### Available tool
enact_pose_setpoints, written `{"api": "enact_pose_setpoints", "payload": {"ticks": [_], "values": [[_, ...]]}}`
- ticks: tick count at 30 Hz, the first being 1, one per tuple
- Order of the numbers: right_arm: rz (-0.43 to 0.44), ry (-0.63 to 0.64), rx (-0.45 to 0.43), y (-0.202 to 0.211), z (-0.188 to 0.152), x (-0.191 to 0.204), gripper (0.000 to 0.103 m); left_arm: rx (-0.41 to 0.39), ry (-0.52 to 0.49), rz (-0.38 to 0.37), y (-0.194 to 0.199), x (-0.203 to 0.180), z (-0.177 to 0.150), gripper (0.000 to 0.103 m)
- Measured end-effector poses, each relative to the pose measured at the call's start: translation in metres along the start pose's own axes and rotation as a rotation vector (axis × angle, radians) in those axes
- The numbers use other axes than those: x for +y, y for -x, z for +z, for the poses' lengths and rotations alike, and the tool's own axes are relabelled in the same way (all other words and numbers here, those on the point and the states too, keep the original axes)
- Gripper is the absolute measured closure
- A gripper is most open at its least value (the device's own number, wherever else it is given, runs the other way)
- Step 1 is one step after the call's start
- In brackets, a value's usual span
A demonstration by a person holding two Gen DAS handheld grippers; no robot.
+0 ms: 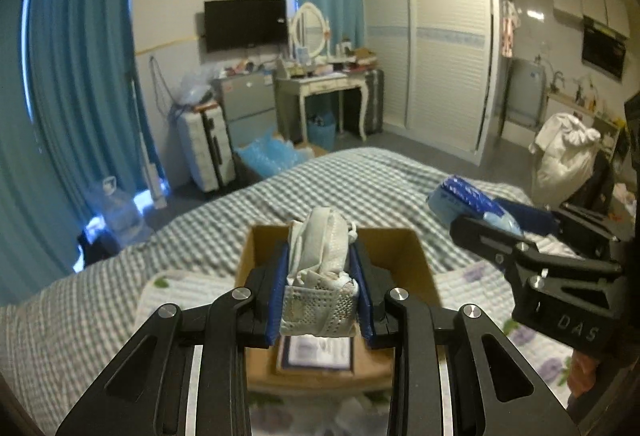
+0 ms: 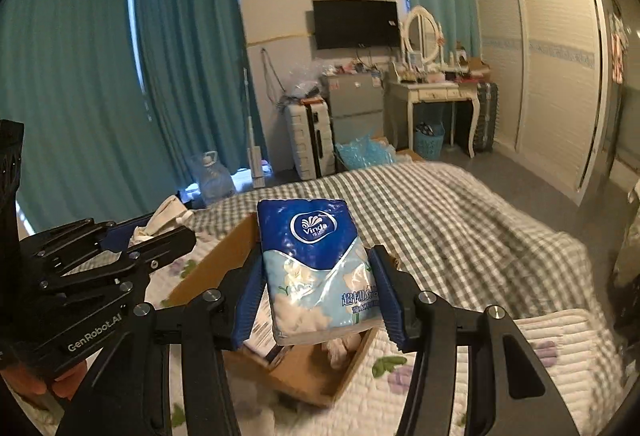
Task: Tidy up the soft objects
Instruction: 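Carry both items over the box and release them inside, then grasp the white sock with the right tool while the left tool reaches the plush toy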
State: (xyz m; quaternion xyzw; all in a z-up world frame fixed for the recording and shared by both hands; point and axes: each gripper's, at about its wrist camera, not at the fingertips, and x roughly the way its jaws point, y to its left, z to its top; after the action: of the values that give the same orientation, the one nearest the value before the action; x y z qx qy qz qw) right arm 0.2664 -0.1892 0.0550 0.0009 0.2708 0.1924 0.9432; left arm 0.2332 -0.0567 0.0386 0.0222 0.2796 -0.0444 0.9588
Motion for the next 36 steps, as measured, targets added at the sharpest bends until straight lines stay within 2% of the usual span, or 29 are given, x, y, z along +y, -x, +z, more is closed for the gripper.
{"api": "enact_pose_setpoints", "payload": {"ticks": [6, 10, 12, 13, 14, 15, 16, 18, 23, 29, 32, 34, 36], "values": [[-0.032, -0.031, 0.078, -0.073, -0.017, -0.015, 0.052, 0.083, -0.007, -0.003, -0.067, 0.015, -0.014, 0.074], [-0.035, -0.043, 0.113, -0.100, -0.032, -0.025, 0.052, 0.114, -0.021, 0.004, -0.093, 0.018, -0.025, 0.072], [-0.016, -0.042, 0.118, -0.108, -0.035, -0.028, 0.051, 0.105, -0.026, 0.019, -0.098, 0.018, -0.027, 0.071], [-0.010, -0.039, 0.117, -0.108, -0.035, -0.026, 0.049, 0.101, -0.034, 0.030, -0.099, 0.018, -0.028, 0.066], [-0.013, -0.037, 0.116, -0.107, -0.035, -0.026, 0.048, 0.097, -0.039, 0.050, -0.100, 0.018, -0.028, 0.056], [-0.012, -0.036, 0.112, -0.106, -0.034, -0.026, 0.043, 0.088, -0.034, 0.056, -0.099, 0.018, -0.028, 0.028], [-0.020, -0.038, 0.099, -0.102, -0.032, -0.026, 0.035, 0.063, -0.015, 0.061, -0.093, 0.020, -0.028, 0.018], [-0.031, -0.047, 0.079, -0.093, -0.027, -0.028, 0.027, 0.035, 0.006, 0.050, -0.082, 0.025, -0.023, 0.018], [-0.061, -0.052, 0.031, -0.046, -0.005, -0.029, 0.026, -0.002, 0.010, 0.088, -0.038, 0.030, -0.003, 0.018], [-0.104, -0.006, -0.058, 0.052, 0.025, -0.010, 0.024, -0.118, 0.001, 0.097, 0.061, 0.034, 0.020, 0.018], [-0.119, 0.021, -0.088, 0.097, 0.030, 0.003, 0.015, -0.191, 0.004, 0.105, 0.117, 0.032, 0.023, 0.016], [-0.120, 0.034, -0.096, 0.129, 0.029, 0.013, 0.006, -0.230, 0.014, 0.116, 0.149, 0.031, 0.020, 0.004], [-0.109, 0.044, -0.104, 0.150, 0.024, 0.020, 0.000, -0.263, 0.027, 0.128, 0.176, 0.029, 0.013, 0.004]]}}
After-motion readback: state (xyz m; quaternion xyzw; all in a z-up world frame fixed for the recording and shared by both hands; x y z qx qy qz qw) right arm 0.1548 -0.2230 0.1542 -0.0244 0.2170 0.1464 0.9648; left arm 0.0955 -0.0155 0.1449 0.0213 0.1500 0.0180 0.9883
